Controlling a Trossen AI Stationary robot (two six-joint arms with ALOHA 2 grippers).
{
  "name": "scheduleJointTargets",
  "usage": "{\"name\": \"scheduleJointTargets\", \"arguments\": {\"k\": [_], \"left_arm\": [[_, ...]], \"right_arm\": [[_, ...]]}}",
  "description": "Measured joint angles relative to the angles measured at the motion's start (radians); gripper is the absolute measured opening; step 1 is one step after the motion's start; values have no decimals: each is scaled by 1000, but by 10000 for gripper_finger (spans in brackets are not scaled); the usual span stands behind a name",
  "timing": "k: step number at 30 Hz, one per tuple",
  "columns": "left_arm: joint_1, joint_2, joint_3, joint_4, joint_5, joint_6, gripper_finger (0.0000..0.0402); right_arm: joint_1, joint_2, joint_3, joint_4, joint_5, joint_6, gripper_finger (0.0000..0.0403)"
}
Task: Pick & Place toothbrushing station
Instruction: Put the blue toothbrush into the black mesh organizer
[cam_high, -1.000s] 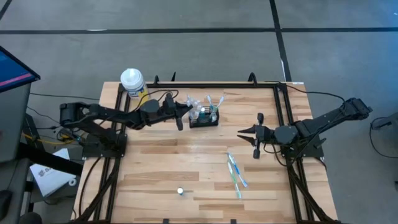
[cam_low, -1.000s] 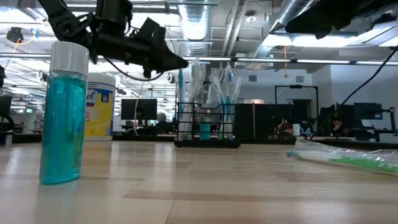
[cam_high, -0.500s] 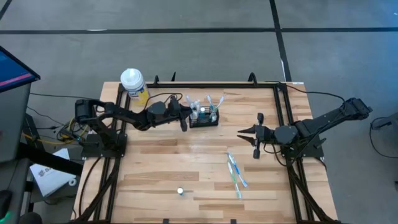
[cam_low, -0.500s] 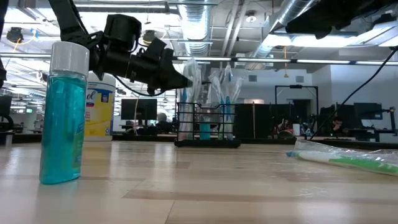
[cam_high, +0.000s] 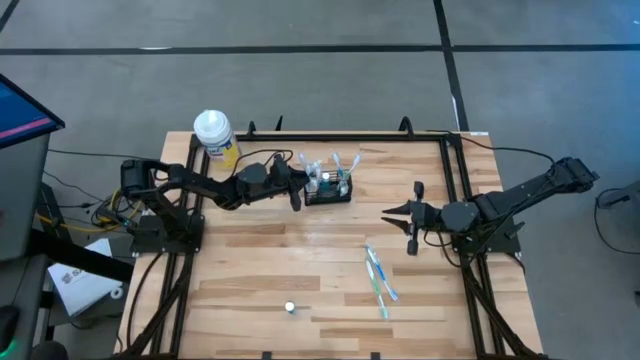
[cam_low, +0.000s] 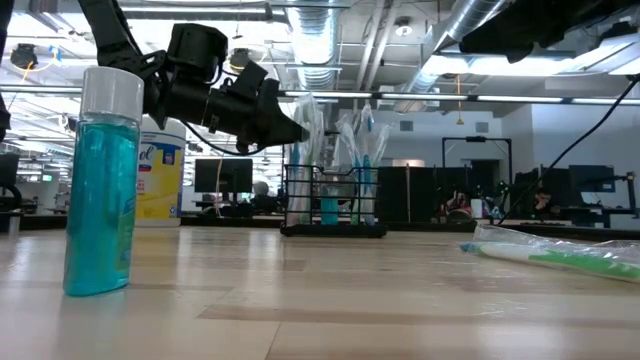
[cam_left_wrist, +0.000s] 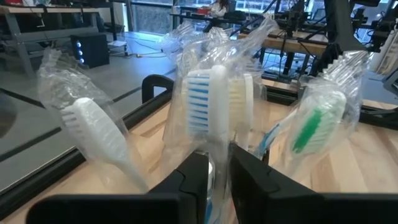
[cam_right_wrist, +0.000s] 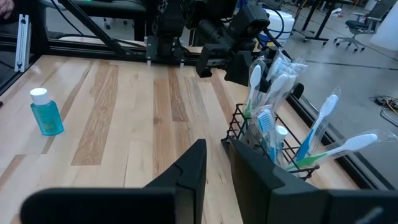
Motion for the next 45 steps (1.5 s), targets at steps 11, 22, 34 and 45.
{"name": "scheduleJointTargets", "arguments": {"k": [11, 22, 34, 45], "left_arm": [[0, -10, 1, -2, 0, 3, 57], [-3, -10, 1, -2, 0, -18, 89], [-9, -126, -43, -13, 4, 7, 129], [-8, -195, -115, -11, 0, 7, 120]], "right_arm": [[0, 30, 0, -1, -1, 0, 63], [-1, 48, 0, 7, 0, 0, 63], [0, 47, 0, 11, 0, 11, 63], [-18, 47, 0, 66, 0, 3, 63]]}}
